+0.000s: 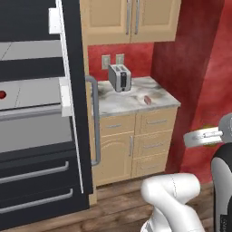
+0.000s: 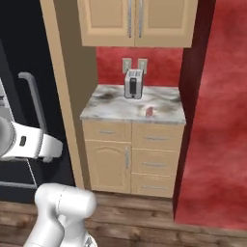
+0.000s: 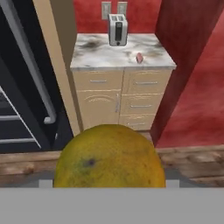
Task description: Open the fridge, remove the orange, tomato, and steak, and place them on any counter.
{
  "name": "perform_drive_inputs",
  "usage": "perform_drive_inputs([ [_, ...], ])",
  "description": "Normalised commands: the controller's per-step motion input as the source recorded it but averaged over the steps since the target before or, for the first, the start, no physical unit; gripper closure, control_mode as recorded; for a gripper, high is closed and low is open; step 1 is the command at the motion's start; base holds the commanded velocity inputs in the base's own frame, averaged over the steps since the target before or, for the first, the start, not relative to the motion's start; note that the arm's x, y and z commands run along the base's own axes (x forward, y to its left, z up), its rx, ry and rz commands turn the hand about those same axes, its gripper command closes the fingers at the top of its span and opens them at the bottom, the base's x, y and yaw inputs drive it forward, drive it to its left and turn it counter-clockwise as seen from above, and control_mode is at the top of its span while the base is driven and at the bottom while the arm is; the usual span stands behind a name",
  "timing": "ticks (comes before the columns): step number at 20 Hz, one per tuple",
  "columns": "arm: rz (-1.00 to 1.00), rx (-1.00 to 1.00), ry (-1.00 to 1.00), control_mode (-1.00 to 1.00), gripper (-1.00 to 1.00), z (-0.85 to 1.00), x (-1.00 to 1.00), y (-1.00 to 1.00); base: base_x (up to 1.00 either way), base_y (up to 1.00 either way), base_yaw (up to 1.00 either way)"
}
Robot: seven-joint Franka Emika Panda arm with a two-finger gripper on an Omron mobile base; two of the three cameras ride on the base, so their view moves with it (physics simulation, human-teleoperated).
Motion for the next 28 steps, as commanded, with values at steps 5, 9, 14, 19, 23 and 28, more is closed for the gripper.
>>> perform_drive_inputs([
  [5, 0.00, 0.00, 0.00, 1.00, 1.00, 0.00, 0.00, 0.00, 0.88, -0.36, 0.00],
  [9, 0.00, 0.00, 0.00, 1.00, 1.00, 0.00, 0.00, 0.00, 1.00, 0.00, 0.01],
  [14, 0.00, 0.00, 0.00, 1.00, 1.00, 0.00, 0.00, 0.00, 1.00, 0.00, 0.02],
  [19, 0.00, 0.00, 0.00, 1.00, 1.00, 0.00, 0.00, 0.00, 0.97, -0.02, 0.00],
  [23, 0.00, 0.00, 0.00, 1.00, 1.00, 0.00, 0.00, 0.00, 0.82, 0.00, 0.00],
  [28, 0.00, 0.00, 0.00, 1.00, 1.00, 0.00, 0.00, 0.00, 0.69, 0.00, 0.00],
])
